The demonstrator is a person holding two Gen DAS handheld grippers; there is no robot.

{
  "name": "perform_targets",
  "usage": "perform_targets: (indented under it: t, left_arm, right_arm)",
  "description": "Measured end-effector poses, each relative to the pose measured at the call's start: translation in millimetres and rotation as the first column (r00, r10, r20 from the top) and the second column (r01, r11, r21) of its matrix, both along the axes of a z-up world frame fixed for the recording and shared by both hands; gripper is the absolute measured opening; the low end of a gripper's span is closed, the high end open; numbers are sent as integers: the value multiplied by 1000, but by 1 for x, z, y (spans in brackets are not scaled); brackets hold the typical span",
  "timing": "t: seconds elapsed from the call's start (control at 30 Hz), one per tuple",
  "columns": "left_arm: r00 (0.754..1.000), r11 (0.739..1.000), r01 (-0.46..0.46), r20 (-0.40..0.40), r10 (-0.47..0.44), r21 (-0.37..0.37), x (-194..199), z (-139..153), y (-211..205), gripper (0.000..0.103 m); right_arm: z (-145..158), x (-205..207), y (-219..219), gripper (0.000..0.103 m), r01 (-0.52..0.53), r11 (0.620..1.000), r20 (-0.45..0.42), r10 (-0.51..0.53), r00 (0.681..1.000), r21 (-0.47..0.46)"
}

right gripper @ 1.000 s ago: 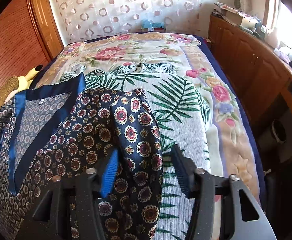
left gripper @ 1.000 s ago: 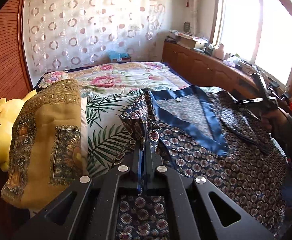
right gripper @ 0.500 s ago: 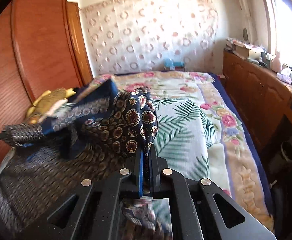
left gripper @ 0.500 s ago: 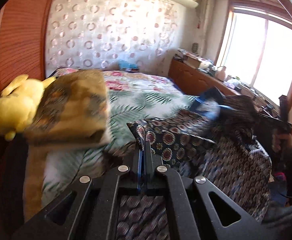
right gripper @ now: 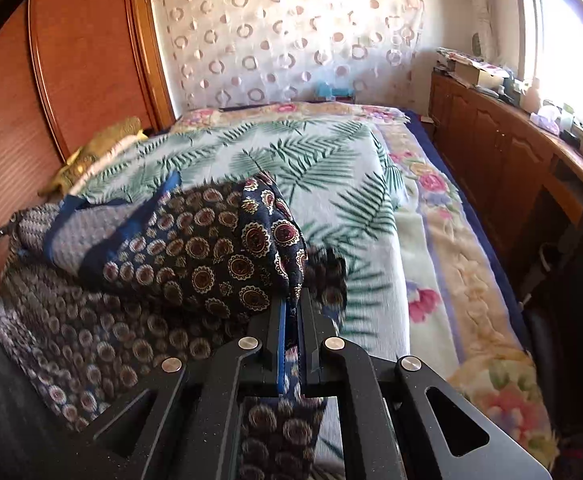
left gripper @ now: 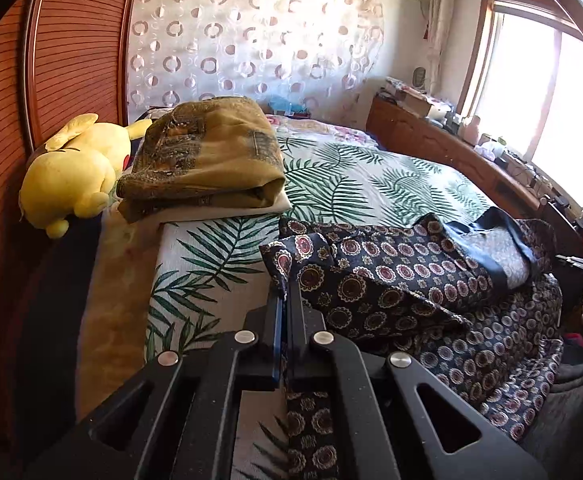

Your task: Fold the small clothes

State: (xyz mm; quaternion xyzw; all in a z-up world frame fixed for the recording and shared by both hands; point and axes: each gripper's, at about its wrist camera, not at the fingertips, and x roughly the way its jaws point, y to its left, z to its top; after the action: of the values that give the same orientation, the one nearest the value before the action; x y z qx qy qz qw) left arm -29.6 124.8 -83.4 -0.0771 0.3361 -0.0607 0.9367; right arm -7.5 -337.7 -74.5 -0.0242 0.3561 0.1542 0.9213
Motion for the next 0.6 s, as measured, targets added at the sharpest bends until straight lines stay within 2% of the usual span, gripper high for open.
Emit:
perform_targets:
  t: [0.2, 0.27, 0.37, 0.43, 0.47, 0.53, 0.6]
  left_arm:
    - [1000, 1000, -4, -1, 4, 29, -13, 9, 6, 2]
    - [1000, 999, -15, 1, 15, 37, -14, 10, 9, 4]
    - [999, 998, -32, 9, 32, 47, -13, 13, 11, 7]
    - [999, 998, -47, 19, 46, 52, -10, 16, 12, 15]
    - [998, 997, -50, 29, 49, 52, -8, 19, 12, 18]
    - [997, 998, -53, 53, 51, 46, -2, 25, 13, 36]
    - [997, 998, -49, 68, 46, 45, 4, 31, 12, 41]
  right_arm:
    - [13, 8, 10, 4, -8, 1000, -7, 8, 1000, -22]
    - [19, 6, 11, 10, 27, 998, 18, -26, 1000, -49]
    - [27, 7, 10, 11, 71, 994, 65, -65, 996, -84]
    - [32, 5, 9, 15, 103, 991, 90, -95, 991, -91]
    - [33, 5, 8, 23, 112, 989, 101, -103, 990, -94]
    - [38, 11, 8, 31, 120, 989, 124, -108, 986, -90]
    - [40, 22, 11, 32, 117, 990, 141, -105, 984, -79]
